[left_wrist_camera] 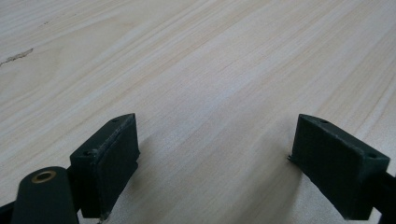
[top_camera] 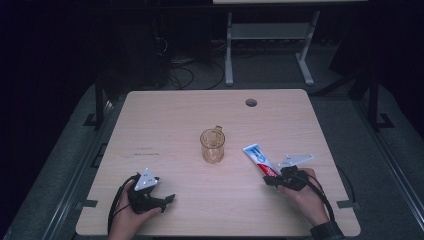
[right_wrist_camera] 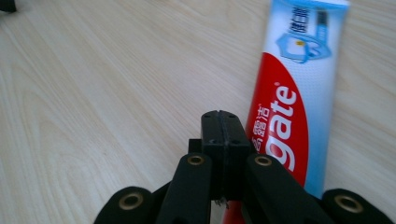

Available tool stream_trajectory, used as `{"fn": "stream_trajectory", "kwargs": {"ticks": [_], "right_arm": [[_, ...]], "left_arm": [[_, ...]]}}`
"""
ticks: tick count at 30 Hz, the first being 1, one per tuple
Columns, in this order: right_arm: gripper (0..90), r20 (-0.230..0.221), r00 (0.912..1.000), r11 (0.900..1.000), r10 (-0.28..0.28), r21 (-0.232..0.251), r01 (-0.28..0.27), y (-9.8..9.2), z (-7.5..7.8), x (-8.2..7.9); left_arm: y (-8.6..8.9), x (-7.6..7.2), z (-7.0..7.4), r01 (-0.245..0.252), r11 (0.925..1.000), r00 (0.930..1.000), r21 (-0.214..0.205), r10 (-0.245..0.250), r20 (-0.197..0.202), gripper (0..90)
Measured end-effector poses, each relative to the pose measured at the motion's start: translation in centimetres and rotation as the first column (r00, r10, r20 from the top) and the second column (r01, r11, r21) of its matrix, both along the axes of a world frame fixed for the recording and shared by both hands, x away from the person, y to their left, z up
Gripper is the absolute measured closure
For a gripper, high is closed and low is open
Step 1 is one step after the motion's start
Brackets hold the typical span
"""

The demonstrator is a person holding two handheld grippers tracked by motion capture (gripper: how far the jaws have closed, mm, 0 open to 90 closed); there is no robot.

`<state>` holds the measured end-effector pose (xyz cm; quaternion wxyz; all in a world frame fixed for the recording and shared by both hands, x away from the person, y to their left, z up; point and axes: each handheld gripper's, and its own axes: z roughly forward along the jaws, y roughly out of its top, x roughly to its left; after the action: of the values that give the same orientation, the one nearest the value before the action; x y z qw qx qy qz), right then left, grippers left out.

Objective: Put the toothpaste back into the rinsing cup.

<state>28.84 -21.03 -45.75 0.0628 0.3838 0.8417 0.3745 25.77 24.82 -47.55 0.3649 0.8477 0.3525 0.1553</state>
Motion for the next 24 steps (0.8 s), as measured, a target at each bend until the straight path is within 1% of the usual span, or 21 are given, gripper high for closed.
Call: {"fn": "stream_trajectory", "kwargs": {"ticks": [6,11,14,18,22,24], "right_arm": [[90.0,0.005,0.9993,0.9993,-0.036,0.0,0.036,-1.3,0.1,-0.1],[90.0,-0.004,0.9993,0.9992,-0.039,0.009,0.039,-1.5,0.0,-0.2],[89.9,-0.005,0.9995,0.9992,-0.031,0.024,0.031,-1.5,0.2,-0.3],[85.3,0.01,0.9995,0.9982,-0.029,0.054,0.029,-1.6,0.9,-0.3],[79.5,0.023,0.9991,0.9978,-0.036,0.057,0.034,-1.7,1.5,-0.3],[75.3,0.028,0.9989,0.9978,-0.038,0.056,0.036,-1.7,1.8,-0.2]], "left_arm": [[0.0,0.0,0.0,-0.001,1.0,1.0,0.0,0.001,0.0,13.5],[0.0,0.0,0.0,-0.001,1.0,1.0,0.0,0.001,0.0,13.5],[0.0,0.0,0.0,-0.001,1.0,1.0,0.0,0.001,-0.001,13.5],[0.0,-0.1,0.0,0.0,1.0,1.0,0.001,0.0,-0.001,13.5],[0.0,-0.1,0.0,0.001,1.0,1.0,0.002,-0.001,-0.001,13.5],[0.0,-0.1,0.0,0.0,1.0,1.0,0.002,0.0,-0.001,13.5]]}}
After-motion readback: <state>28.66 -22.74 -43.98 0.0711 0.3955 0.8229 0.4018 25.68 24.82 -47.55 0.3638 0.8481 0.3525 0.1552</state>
